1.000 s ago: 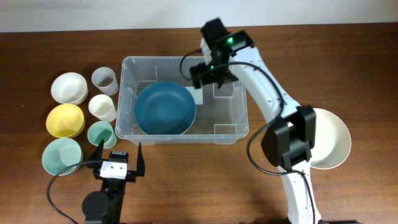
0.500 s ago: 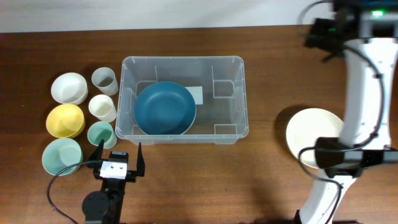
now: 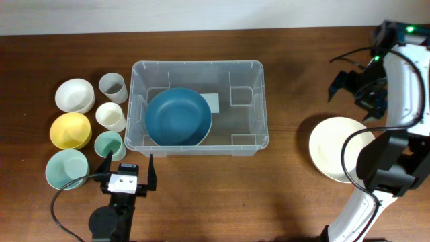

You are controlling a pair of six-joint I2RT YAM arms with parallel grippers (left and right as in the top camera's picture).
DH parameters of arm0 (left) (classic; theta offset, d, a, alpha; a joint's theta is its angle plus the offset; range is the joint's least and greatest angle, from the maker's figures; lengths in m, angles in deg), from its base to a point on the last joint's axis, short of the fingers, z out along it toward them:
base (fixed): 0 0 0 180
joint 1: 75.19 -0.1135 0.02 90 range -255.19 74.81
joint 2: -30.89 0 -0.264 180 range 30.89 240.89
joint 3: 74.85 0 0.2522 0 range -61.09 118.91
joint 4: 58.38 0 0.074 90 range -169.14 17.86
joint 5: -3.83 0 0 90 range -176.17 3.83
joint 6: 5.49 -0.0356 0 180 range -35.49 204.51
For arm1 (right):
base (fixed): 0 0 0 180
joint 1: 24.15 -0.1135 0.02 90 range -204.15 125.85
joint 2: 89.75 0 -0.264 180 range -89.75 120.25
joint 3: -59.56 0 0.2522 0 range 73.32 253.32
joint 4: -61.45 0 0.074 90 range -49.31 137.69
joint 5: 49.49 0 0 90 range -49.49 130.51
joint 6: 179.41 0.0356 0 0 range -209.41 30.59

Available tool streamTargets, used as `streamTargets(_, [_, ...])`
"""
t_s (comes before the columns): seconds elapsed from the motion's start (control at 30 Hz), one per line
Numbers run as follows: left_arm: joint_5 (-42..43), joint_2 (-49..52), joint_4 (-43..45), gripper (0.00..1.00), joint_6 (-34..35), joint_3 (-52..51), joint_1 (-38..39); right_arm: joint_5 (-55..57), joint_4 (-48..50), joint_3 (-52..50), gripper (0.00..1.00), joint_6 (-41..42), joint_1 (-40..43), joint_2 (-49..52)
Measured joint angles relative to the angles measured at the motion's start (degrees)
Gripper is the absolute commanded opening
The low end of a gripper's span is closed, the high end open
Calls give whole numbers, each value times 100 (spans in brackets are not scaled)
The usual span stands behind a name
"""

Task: Pack container
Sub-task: 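Release the plate and move the right gripper to the cream plate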

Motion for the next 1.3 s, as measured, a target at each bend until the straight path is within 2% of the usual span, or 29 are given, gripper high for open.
streamTargets(0.3, [0,0,0,99,0,0,0,-800,1768,-1851,99,1078,-520,2])
streamTargets(0.43, [0,0,0,100,0,0,0,-785,2149,-2428,99,1495,-511,0])
streamTargets(0.83, [0,0,2,100,0,0,0,-555,3412,-3506,99,1759,-509,0])
streamTargets(1.0, [0,0,0,100,0,0,0,-531,3556,-3617,98,1759,-509,-52])
streamTargets(1.07, [0,0,0,100,0,0,0,-514,3604,-3617,89,1755,-509,-61])
streamTargets(1.17, [0,0,0,100,0,0,0,-483,3705,-3617,64,1727,-509,-70])
streamTargets(1.3, [0,0,2,100,0,0,0,-422,3904,-3622,37,1633,-494,-96])
